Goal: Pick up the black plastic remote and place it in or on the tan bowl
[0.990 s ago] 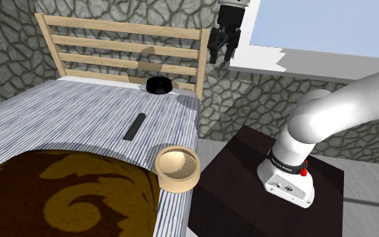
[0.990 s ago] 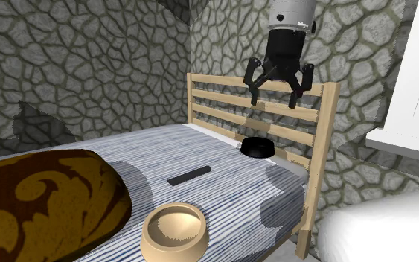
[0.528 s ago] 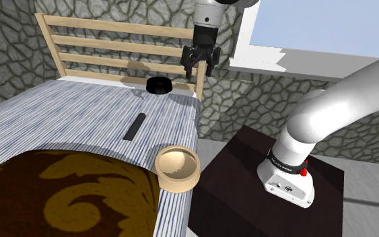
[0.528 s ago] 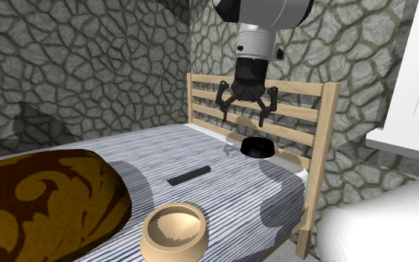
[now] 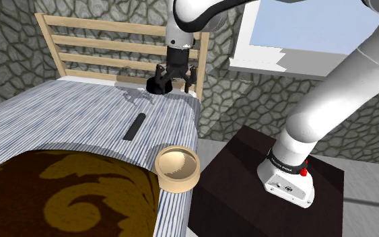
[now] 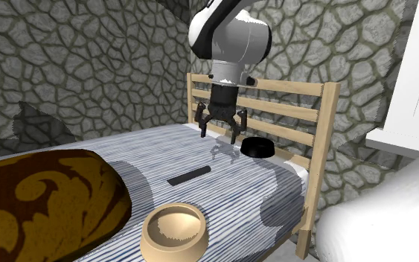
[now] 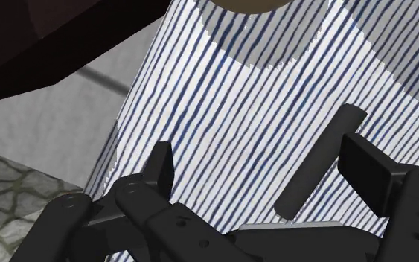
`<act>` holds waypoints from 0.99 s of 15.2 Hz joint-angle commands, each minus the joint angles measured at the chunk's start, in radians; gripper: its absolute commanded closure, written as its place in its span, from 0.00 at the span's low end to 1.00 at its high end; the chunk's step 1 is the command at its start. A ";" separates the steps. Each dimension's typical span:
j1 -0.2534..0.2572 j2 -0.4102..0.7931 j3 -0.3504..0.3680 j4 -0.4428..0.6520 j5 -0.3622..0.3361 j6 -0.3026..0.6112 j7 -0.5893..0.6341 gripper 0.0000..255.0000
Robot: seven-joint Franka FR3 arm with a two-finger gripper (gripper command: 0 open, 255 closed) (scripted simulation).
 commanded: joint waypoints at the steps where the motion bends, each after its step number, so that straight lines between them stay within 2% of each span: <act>1: -0.007 0.075 0.028 0.033 -0.008 0.041 0.081 0.00; 8: -0.007 0.371 0.078 0.181 -0.095 0.169 0.353 0.00; 15: 0.051 0.664 0.041 0.385 -0.191 0.238 0.594 0.00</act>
